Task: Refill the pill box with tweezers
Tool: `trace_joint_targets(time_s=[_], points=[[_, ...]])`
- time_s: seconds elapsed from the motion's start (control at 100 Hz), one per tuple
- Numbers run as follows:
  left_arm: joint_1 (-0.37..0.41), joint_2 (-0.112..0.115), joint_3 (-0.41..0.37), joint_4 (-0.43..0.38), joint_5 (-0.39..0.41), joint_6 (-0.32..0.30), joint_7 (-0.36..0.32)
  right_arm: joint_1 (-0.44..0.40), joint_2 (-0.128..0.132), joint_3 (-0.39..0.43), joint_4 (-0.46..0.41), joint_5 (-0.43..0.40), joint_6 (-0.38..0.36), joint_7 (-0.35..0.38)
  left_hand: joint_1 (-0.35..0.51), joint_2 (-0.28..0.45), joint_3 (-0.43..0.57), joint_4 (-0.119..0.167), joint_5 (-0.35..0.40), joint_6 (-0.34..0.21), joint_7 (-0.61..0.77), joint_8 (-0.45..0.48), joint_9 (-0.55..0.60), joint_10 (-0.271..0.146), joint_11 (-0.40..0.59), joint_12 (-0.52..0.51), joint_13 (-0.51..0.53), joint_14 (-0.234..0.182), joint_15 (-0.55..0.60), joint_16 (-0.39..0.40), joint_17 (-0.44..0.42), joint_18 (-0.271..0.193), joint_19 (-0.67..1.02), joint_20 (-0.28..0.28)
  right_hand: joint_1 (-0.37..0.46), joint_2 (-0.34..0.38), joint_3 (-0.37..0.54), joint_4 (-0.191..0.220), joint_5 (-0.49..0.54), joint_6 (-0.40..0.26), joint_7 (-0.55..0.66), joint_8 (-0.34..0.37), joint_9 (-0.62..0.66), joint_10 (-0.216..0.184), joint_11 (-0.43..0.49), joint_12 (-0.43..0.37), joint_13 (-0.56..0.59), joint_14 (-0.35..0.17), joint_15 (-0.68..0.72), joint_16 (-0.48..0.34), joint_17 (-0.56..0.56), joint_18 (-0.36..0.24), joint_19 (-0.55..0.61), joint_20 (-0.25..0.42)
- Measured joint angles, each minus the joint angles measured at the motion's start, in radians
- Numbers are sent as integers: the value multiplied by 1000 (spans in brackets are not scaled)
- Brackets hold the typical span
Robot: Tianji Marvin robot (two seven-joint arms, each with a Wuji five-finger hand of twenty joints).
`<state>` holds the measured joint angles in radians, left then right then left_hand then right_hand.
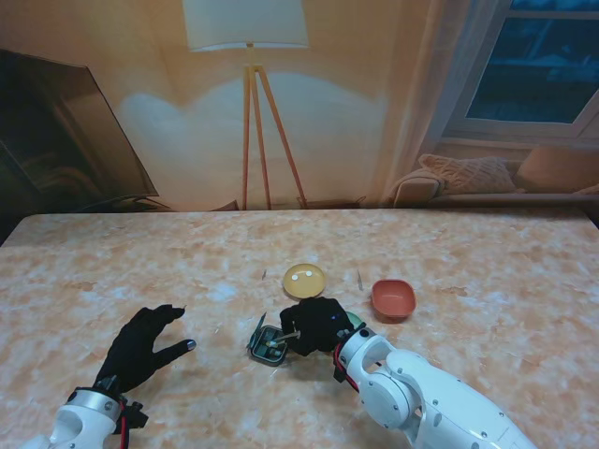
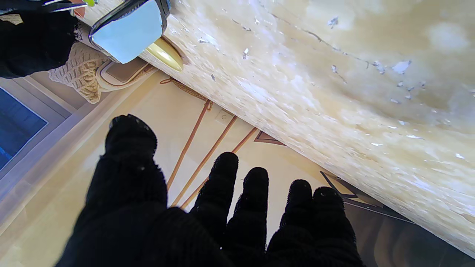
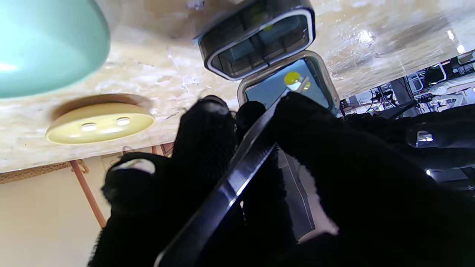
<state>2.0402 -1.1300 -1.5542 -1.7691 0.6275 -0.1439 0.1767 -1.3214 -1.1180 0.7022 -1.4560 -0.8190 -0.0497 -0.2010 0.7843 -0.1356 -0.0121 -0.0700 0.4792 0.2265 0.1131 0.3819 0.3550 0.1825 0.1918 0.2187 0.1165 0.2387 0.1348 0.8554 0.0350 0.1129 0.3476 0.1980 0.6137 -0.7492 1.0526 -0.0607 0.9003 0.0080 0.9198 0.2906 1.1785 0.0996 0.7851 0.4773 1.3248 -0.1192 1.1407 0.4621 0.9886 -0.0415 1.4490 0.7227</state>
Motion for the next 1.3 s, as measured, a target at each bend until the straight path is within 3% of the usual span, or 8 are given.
trace_joint_targets(time_s=[0.32, 0.82, 1.3], points=[[2, -1, 1, 0, -4, 2, 9, 8, -9, -11, 30, 38, 14, 7, 0, 0, 0, 0, 0, 0, 0, 0, 0, 0, 0, 0, 0, 0, 0, 0, 0, -1, 0, 0, 23, 34, -58, -4, -15, 0, 0, -15, -24, 7, -40, -20, -43, 19, -47, 0, -56, 11, -3, -1], [4, -2, 2, 1, -14, 6, 9, 5, -6, -1, 16, 54, 16, 53, 0, 0, 0, 0, 0, -5, 0, 0, 11, 0, 0, 0, 0, 0, 0, 0, 3, -1, 0, 0, 24, 50, -64, -11, -30, 0, -1, -36, -49, 16, -74, -24, -74, 27, -96, 0, -85, 13, -40, -2], [2, -2, 1, 1, -9, 6, 3, -22, 2, 77, -28, 9, 34, 67, 0, 0, 0, 0, 0, -5, 0, 0, 11, 0, 0, 0, 0, 0, 0, 4, 3, -2, 0, 0, 24, 51, -64, -11, -30, 0, -1, -36, -49, 17, -73, -24, -72, 27, -96, 0, -81, 13, -40, -2]])
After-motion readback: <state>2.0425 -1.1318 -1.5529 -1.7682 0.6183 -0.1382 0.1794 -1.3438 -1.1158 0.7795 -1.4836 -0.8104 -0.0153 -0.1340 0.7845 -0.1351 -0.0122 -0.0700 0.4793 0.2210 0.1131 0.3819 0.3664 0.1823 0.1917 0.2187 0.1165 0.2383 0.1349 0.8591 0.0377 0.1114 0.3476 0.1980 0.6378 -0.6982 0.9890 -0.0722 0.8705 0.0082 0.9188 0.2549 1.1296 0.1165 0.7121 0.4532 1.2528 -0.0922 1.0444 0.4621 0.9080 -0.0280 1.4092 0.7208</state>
